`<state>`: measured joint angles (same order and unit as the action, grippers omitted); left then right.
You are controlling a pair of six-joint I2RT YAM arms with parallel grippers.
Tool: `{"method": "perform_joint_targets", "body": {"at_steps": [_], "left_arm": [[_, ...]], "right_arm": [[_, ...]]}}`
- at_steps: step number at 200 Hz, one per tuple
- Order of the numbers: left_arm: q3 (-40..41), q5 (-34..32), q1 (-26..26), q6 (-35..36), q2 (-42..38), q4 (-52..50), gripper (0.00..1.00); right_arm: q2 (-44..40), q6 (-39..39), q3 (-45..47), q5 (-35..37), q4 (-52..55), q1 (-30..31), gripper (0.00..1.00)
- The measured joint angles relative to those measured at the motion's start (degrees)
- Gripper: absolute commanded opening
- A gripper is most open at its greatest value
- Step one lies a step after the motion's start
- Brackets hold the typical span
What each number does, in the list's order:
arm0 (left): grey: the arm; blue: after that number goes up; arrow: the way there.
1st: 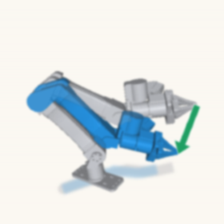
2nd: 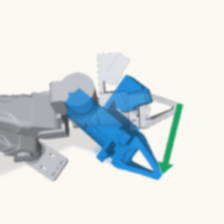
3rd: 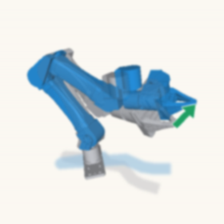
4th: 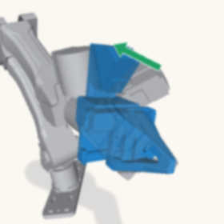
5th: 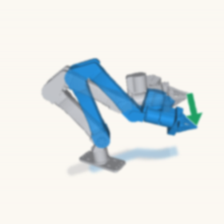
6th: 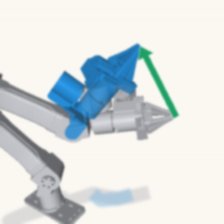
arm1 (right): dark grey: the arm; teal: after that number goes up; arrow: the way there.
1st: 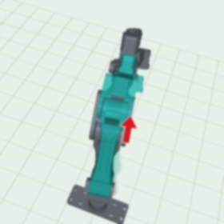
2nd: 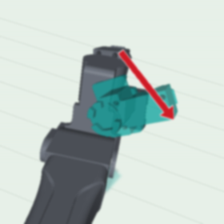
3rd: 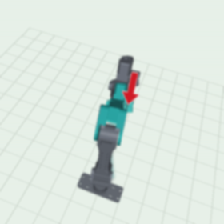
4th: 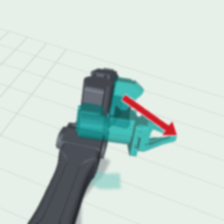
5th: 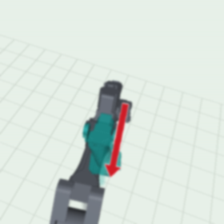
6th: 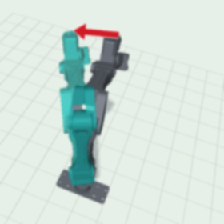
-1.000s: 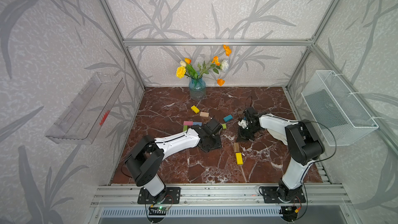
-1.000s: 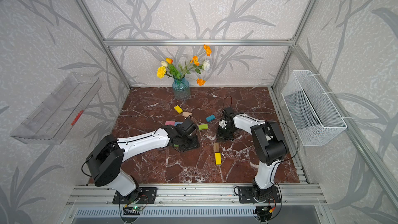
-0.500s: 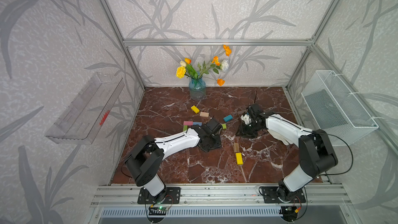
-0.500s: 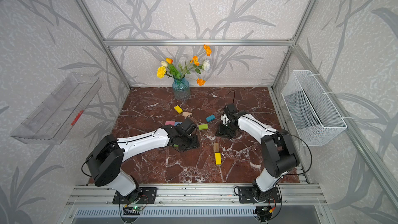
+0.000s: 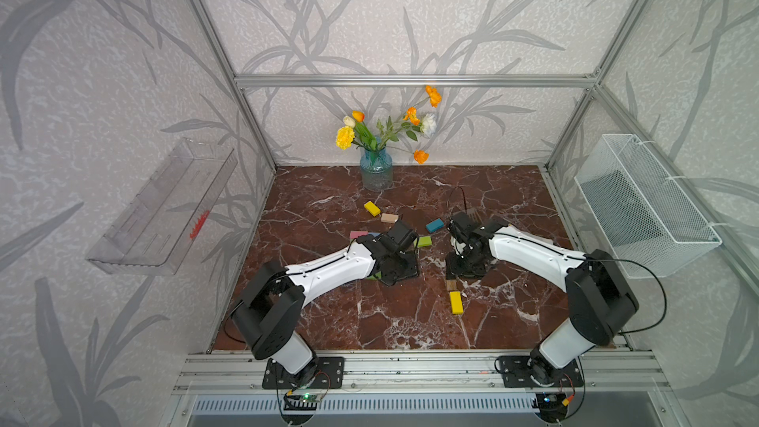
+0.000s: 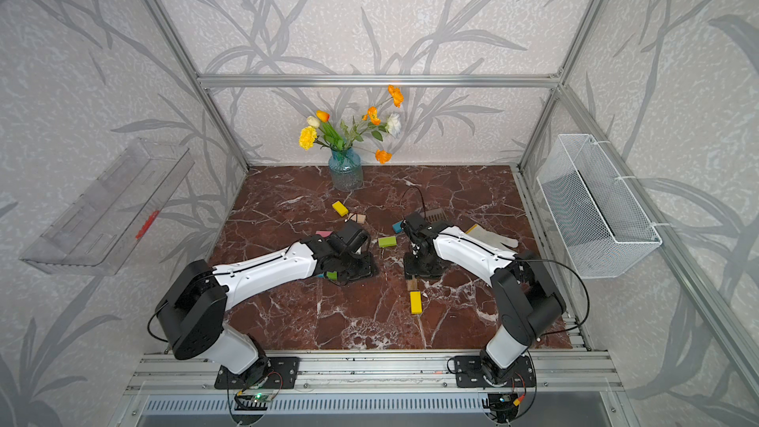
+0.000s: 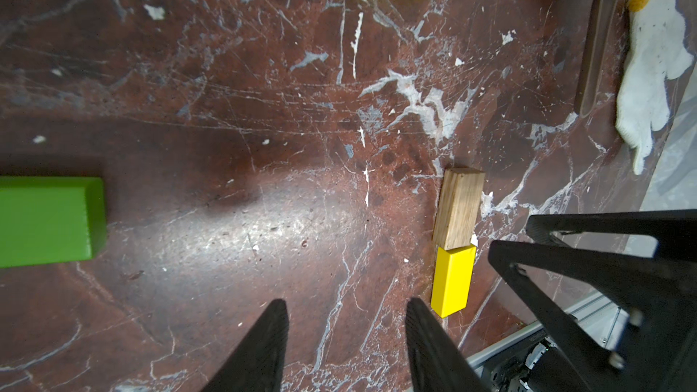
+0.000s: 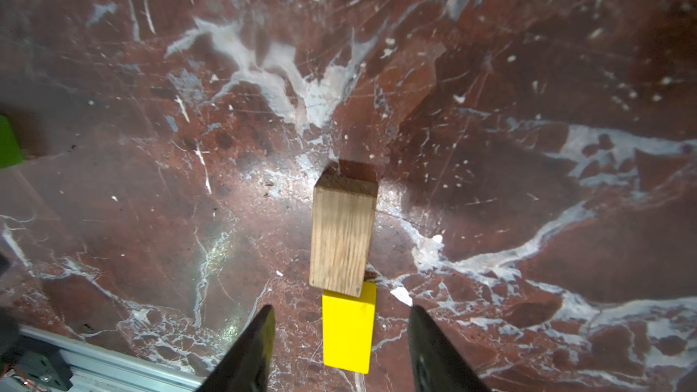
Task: Assemble the letter c with building blocks
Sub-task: Move the building block to the center of the board.
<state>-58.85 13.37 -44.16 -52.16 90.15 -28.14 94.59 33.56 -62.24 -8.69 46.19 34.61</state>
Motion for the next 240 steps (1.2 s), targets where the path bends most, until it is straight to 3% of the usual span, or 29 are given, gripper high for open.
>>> {"method": "perform_joint_targets", "body": {"at_steps": [75, 149, 240], "left_arm": [[3.32, 0.48, 0.81, 0.15, -2.91, 0.28, 0.51], [3.5, 0.92, 1.11, 0.15, -2.93, 0.37, 0.51], [3.52, 1.36, 1.49, 0.13, -2.93, 0.55, 0.51]], "right_arm": [[6.54, 0.5, -3.41, 0.24, -0.04, 0.37, 0.47], [10.03, 0.07, -4.59, 0.07, -0.52, 0.59, 0.28], [16.22, -2.1, -13.44, 1.46, 0.63, 0.24, 0.3]]}}
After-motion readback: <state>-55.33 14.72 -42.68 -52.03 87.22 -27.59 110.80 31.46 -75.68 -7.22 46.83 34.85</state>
